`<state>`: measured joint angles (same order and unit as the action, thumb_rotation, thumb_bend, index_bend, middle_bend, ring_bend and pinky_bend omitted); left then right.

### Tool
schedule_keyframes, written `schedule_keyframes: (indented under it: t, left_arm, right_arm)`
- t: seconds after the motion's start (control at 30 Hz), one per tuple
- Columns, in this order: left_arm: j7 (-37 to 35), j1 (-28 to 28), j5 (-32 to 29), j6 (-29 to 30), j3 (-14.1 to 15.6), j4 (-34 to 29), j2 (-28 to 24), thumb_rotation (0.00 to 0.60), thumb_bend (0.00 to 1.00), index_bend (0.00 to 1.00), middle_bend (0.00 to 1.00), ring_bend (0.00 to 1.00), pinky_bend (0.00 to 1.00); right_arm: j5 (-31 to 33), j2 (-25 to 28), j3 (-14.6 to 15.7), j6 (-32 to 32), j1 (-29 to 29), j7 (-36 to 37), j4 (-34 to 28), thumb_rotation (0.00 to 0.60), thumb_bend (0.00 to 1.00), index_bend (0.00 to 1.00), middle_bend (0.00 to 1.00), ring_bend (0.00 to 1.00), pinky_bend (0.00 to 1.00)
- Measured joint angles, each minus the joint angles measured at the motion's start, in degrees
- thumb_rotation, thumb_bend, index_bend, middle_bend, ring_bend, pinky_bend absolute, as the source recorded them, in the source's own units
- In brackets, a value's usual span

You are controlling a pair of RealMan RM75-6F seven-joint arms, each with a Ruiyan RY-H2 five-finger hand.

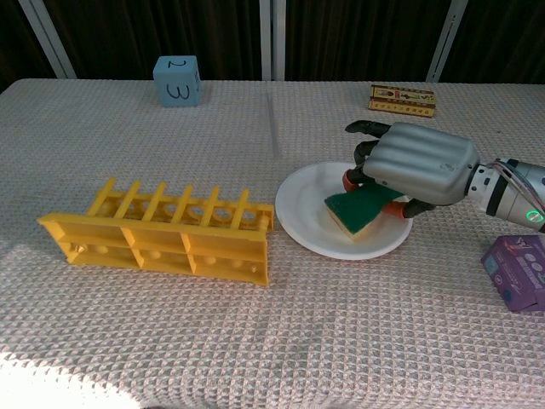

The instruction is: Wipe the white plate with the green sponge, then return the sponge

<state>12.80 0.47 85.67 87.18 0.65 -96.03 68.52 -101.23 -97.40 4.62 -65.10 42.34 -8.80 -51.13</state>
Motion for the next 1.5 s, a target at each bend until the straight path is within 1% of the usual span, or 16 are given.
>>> schedule_keyframes:
  t: [0.27,0.47,0.57,0.67,0.73,0.83,0.93,1.03,1.13,1.2,1.23,1.27,1.37,1.43,1.5]
  left_arm:
    - [0.17,-0.24,0.08,-0.23,-0.11,-0.11,0.08,0.600,0.05,0.23,0.12,0.11,0.13]
    - [0.34,-0.14,-0.10,-0.11,-0.14,-0.18,0.05,0.600,0.05,0.23,0.12,0.11,0.13]
    - [0.43,-0.21,-0.15,-0.29,-0.13,-0.22,-0.05,0.600,0.05,0.23,0.12,0.11,0.13]
    - [0.45,-0.30,-0.17,-0.33,-0.23,-0.26,-0.09,0.600,0.05,0.23,0.12,0.11,0.14]
    - [0.43,-0.37,-0.17,-0.37,-0.27,-0.28,-0.05,0.600,0.05,0.23,0.12,0.11,0.14]
    - [0.41,-0.46,-0.07,-0.45,-0.26,-0.23,0.05,0.600,0.05,0.23,0.12,0.11,0.13]
    - [0.49,-0.44,-0.12,-0.44,-0.26,-0.28,-0.03,0.600,0.05,0.23,0.12,0.11,0.13]
    - [0.60,-0.34,-0.03,-0.18,-0.24,-0.44,-0.20,0.600,0.05,0.23,0.12,0.11,0.13]
    - [0.64,-0.10,-0.05,0.13,-0.17,-0.56,-0.41,0.600,0.05,0.23,0.12,0.11,0.13]
    - [0.65,0.05,-0.20,0.17,-0.07,-0.64,-0.50,0.600,0.05,0.23,0.12,0.11,0.13]
    - [0.66,0.07,-0.22,0.17,-0.06,-0.68,-0.53,0.600,0.05,0.23,0.12,0.11,0.13]
    - [0.68,0.10,-0.23,0.17,-0.03,-0.69,-0.55,0.600,0.05,0.23,0.12,0.11,0.13]
    - [0.64,0.19,-0.26,0.26,-0.01,-0.69,-0.52,0.600,0.05,0.23,0.12,0.11,0.13]
    - [0.57,0.24,-0.30,0.29,0.00,-0.62,-0.51,0.600,0.05,0.23,0.12,0.11,0.13]
    - [0.44,0.26,-0.35,0.26,0.00,-0.49,-0.48,0.600,0.05,0.23,0.12,0.11,0.13]
  right_arm:
    - [2.11,1.71,-0.19,1.40,-1.20,-0.94,1.56,0.600,0.42,0.82,0.56,0.31,0.06]
    - [3.51,1.79,-1.73,0.45,-1.55,0.09,2.56,0.600,0.42,0.82,0.56,0.31,0.06]
    - [4.72,1.82,-3.53,-1.50,-1.85,1.46,2.65,0.600,0.42,0.82,0.56,0.31,0.06]
    - [6.64,1.78,-5.48,-1.88,-2.01,2.41,2.97,0.600,0.42,0.82,0.56,0.30,0.06]
    - [8.50,1.52,-6.69,-1.20,-2.02,3.20,3.27,0.600,0.42,0.81,0.56,0.30,0.05]
    - [11.94,0.46,-8.76,1.18,-1.82,4.69,4.08,0.600,0.41,0.77,0.55,0.29,0.05]
    - [16.06,-1.75,-11.49,4.55,-1.21,6.53,5.70,0.600,0.41,0.71,0.53,0.29,0.04]
    - [20.36,-4.71,-14.43,8.60,-0.04,8.36,8.27,0.600,0.40,0.61,0.47,0.28,0.02]
    - [24.14,-7.44,-16.96,12.84,1.59,9.19,11.36,0.600,0.39,0.45,0.39,0.23,0.00]
    - [26.21,-8.97,-18.35,15.58,2.89,9.07,13.19,0.600,0.37,0.30,0.31,0.15,0.00]
    - [26.92,-9.48,-18.83,16.63,3.43,8.97,13.61,0.600,0.37,0.27,0.29,0.13,0.00]
    - [27.50,-9.88,-19.25,17.59,3.97,8.84,13.87,0.600,0.34,0.19,0.24,0.09,0.00]
    - [28.89,-10.60,-20.25,19.77,5.42,8.01,14.04,0.600,0.27,0.05,0.15,0.01,0.00]
    - [29.23,-10.46,-20.45,20.13,5.61,7.63,13.33,0.600,0.24,0.01,0.11,0.00,0.00]
    - [29.49,-9.84,-20.48,20.30,5.54,7.26,12.06,0.600,0.23,0.00,0.08,0.00,0.00]
